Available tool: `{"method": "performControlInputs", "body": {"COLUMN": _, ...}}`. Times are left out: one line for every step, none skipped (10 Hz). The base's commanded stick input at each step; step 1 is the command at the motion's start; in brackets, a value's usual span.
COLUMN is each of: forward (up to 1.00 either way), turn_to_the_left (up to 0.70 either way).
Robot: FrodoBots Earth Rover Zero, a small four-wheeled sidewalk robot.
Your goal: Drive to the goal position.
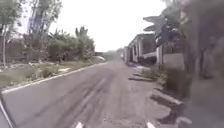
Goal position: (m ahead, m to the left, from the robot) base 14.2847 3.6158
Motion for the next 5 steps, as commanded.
{"method": "performControlInputs", "body": {"forward": 1.0, "turn_to_the_left": 0.0}}
{"method": "performControlInputs", "body": {"forward": 1.0, "turn_to_the_left": 0.0}}
{"method": "performControlInputs", "body": {"forward": 1.0, "turn_to_the_left": 0.0}}
{"method": "performControlInputs", "body": {"forward": 1.0, "turn_to_the_left": 0.0}}
{"method": "performControlInputs", "body": {"forward": 1.0, "turn_to_the_left": 0.0}}
